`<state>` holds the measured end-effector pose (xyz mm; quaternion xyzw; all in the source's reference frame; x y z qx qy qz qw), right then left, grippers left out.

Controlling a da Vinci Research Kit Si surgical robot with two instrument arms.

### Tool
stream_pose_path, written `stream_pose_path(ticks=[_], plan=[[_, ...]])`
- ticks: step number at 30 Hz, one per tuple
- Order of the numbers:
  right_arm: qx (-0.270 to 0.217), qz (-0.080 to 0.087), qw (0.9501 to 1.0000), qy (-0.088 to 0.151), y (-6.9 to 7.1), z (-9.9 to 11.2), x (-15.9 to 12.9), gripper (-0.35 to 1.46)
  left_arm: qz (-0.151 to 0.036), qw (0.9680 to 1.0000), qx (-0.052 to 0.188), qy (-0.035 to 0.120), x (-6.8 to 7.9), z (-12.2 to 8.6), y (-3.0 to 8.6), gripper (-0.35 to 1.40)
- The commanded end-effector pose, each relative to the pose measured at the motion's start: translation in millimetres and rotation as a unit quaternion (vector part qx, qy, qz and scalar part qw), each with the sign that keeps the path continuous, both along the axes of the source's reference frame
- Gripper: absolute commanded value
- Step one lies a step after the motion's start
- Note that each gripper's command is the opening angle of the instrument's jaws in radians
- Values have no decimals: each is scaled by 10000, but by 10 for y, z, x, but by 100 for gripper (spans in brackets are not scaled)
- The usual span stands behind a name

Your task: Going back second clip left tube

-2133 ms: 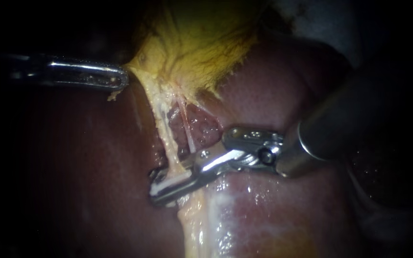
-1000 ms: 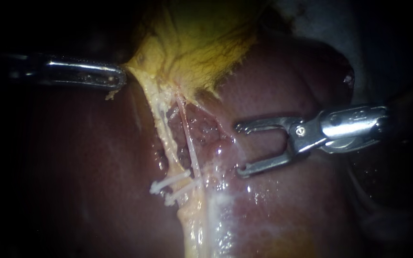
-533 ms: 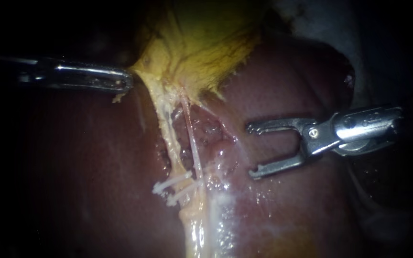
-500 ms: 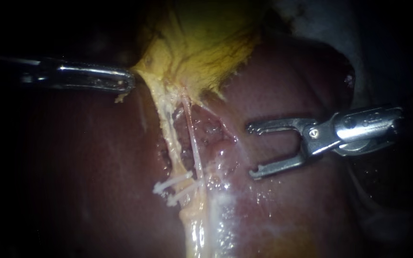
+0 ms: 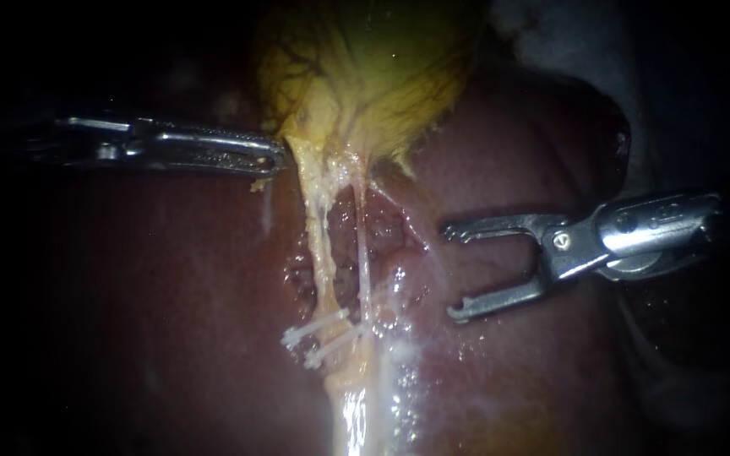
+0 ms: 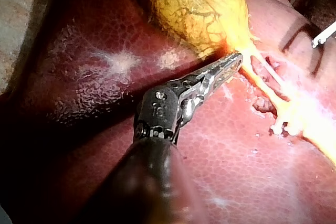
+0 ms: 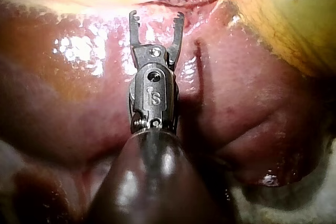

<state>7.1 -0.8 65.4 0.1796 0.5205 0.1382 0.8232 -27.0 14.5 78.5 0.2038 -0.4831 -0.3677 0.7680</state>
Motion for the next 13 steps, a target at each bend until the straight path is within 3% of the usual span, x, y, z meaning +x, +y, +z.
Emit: stream_pose_path(ticks=[1, 13], plan=[[2, -1, 10000, 2, 0, 0, 0, 60, 6, 10000, 3, -11, 0, 0, 0, -35], [9, 1, 10000, 1, 1, -3, -2, 60, 4, 10000, 4, -10, -1, 0, 1, -35]])
